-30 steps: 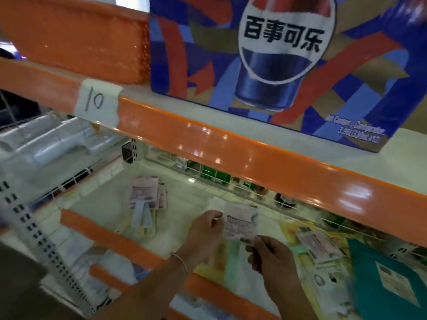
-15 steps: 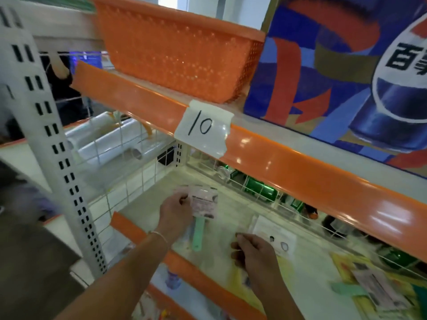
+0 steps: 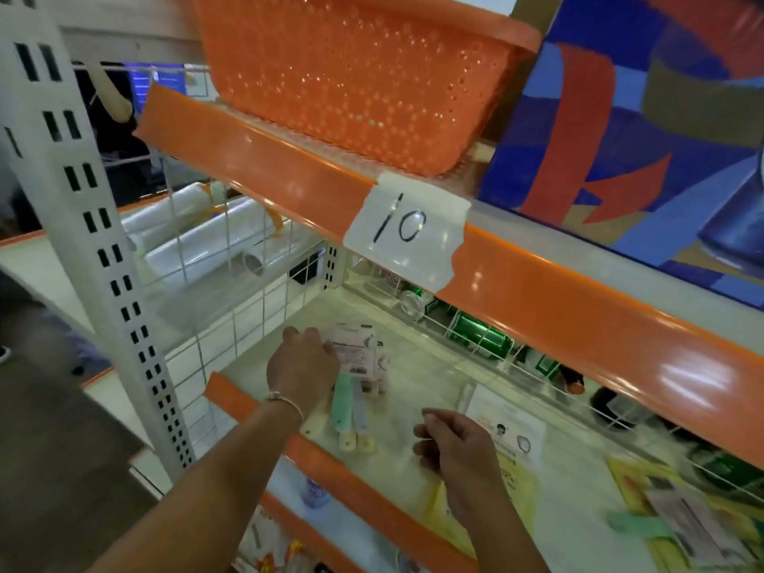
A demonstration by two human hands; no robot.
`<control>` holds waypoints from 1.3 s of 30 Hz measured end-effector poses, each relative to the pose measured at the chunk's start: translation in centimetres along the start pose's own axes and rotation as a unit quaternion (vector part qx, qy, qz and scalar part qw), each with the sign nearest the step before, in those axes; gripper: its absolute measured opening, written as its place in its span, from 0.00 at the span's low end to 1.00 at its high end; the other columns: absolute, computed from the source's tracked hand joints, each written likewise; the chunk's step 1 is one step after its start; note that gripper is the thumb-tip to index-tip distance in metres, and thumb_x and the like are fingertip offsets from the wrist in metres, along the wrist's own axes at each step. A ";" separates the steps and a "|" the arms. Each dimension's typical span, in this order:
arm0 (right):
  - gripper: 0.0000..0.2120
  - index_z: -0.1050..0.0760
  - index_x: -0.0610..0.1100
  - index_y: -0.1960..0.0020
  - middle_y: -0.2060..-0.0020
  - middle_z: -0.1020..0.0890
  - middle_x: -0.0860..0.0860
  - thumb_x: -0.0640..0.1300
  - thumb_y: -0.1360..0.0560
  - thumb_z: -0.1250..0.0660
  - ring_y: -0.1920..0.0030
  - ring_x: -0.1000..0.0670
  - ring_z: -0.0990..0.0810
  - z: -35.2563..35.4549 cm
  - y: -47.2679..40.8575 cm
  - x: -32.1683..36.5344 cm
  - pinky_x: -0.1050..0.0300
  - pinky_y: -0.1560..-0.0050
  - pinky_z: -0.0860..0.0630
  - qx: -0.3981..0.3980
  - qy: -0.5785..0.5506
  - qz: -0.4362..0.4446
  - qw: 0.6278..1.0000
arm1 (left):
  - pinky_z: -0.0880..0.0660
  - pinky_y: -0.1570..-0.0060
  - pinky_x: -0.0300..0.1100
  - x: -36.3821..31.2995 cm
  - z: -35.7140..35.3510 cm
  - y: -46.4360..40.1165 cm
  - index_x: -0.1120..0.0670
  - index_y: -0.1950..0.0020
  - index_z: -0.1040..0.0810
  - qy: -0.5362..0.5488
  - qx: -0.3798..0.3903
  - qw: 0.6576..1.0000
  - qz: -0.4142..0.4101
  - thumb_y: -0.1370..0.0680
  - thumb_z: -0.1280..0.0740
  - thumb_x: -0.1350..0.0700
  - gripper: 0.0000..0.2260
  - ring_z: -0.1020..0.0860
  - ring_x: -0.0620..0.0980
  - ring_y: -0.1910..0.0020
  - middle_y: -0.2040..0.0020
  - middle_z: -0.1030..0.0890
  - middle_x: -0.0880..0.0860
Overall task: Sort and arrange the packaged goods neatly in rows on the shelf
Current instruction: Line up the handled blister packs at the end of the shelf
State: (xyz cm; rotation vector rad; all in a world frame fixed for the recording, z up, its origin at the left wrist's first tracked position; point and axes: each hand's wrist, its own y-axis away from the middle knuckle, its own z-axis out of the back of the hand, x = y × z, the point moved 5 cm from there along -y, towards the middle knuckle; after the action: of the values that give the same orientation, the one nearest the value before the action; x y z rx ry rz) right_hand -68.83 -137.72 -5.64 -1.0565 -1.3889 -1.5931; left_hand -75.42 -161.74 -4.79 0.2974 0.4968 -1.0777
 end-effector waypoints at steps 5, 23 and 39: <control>0.06 0.19 0.40 0.50 0.60 0.16 0.42 0.38 0.21 0.35 0.67 0.47 0.19 3.2 1.0 -0.3 0.55 0.67 0.23 -0.035 -0.022 0.003 0.999 | 0.29 0.60 0.45 -5.3 0.7 2.8 0.55 0.41 0.28 0.038 -0.057 0.991 -0.116 0.20 0.42 0.50 0.12 0.22 0.58 0.54 0.46 0.26 0.56; 0.05 0.20 0.37 0.51 0.66 0.18 0.42 0.36 0.22 0.34 0.70 0.47 0.23 28.9 9.4 -6.1 0.57 0.69 0.25 -0.298 -0.171 -0.015 0.939 | 0.29 0.58 0.41 -25.3 -14.6 21.3 0.49 0.52 0.22 0.069 0.168 0.882 -0.435 0.22 0.40 0.50 0.08 0.24 0.46 0.56 0.55 0.23 0.46; 0.05 0.20 0.35 0.56 0.68 0.20 0.43 0.37 0.23 0.32 0.72 0.48 0.24 37.1 10.3 -8.5 0.55 0.69 0.25 -0.217 -0.207 -0.034 0.953 | 0.28 0.57 0.46 -29.1 -22.2 27.3 0.57 0.42 0.29 -0.131 0.200 0.896 -0.373 0.20 0.40 0.48 0.14 0.23 0.57 0.51 0.41 0.31 0.57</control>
State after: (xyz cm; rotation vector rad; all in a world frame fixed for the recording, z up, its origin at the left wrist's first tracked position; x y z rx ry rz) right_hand -52.37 -101.95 -7.37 -1.7001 -1.3755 -1.8500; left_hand -67.46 -116.94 -8.68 0.3201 0.1248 -1.9520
